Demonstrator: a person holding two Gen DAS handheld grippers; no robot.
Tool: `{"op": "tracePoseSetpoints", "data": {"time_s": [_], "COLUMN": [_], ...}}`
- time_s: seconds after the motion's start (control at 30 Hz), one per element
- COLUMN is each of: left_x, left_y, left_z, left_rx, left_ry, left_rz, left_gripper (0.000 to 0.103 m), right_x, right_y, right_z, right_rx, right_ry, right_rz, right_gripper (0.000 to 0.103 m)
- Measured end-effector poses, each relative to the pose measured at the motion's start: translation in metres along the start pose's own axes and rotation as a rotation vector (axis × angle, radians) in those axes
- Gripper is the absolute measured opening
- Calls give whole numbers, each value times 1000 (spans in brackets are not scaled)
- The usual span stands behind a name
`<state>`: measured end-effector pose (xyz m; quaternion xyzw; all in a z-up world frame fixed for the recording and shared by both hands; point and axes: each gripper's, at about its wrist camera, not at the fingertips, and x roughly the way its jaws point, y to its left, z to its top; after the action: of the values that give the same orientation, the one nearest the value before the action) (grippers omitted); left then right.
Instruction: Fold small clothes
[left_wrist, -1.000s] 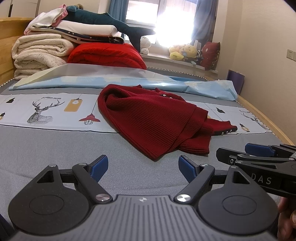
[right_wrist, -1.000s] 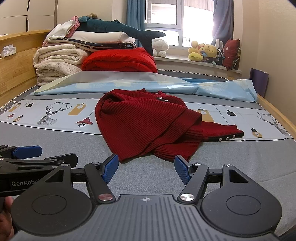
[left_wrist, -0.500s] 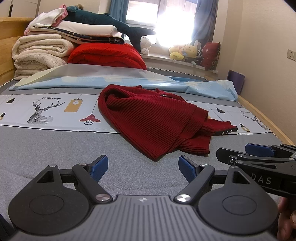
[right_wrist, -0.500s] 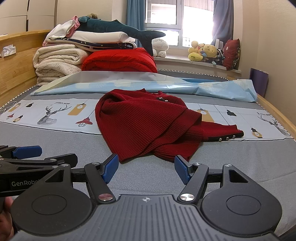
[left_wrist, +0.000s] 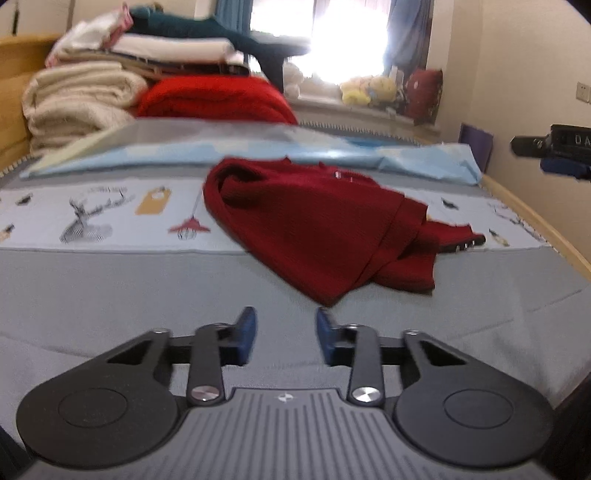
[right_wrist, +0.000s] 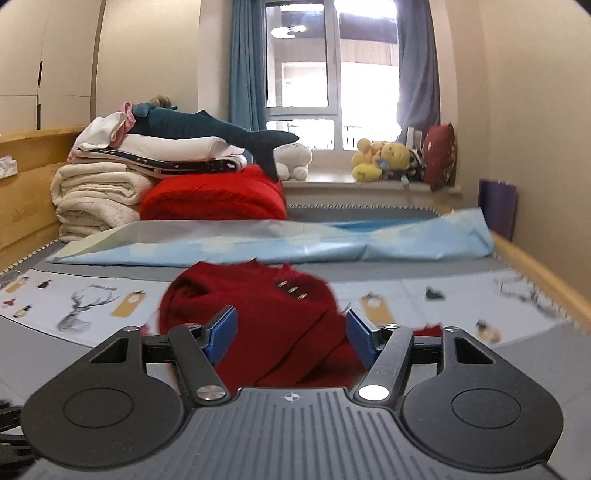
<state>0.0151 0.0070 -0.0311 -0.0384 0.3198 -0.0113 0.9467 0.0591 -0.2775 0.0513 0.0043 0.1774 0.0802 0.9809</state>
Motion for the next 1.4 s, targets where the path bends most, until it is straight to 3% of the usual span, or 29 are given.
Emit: {"op": "tracePoseSetpoints", "data": {"time_s": [0.1,0.17,0.27,0.43,0.5,0.6,0.67,0.7,0.8,0.9,1.0,1.07,1.2,1.3,1.4], "left_x": [17,37,82,174,201,224,230,234,234,206,167,149,128,124,129], "left_y": [7,8,12,23,27,29,22,18,12,22,57,93,177,227,245], "left_z": [11,22,37,49,50,49,54,57,71,88,102,110,111,100,87], "left_rx": [0,10,-37,-216,-290,-370,-334,-292,-141,12,145,218,340,231,155], "left_ry": [31,42,91,217,254,264,251,264,290,245,221,248,373,429,498], "left_rz": [-9,-12,-13,-38,-33,-43,-44,-55,-81,-107,-102,-38,128,115,81], "left_gripper": [29,29,29,32,46,56,51,29,6,6,5,5,5,5,6], "right_x": [19,33,35,38,40,43,43,43,46,49,55,60,78,106,142], "right_y": [-28,-44,-52,-51,-55,-63,-69,-71,-74,-73,-71,-71,-72,-71,-62], "right_z": [-4,-12,-11,-8,-7,-4,-4,-4,-5,-5,-6,-6,-7,-13,-27], "right_rx": [44,143,230,206,204,225,248,258,271,287,326,350,389,402,380], "right_ry": [0,76,68,60,66,78,83,86,99,101,108,119,156,246,380], "right_rz": [-28,-44,-5,26,28,25,15,10,1,-11,-17,-21,-32,-25,-12], "right_gripper": [39,32,33,33,34,36,37,37,37,37,37,37,37,41,42]}}
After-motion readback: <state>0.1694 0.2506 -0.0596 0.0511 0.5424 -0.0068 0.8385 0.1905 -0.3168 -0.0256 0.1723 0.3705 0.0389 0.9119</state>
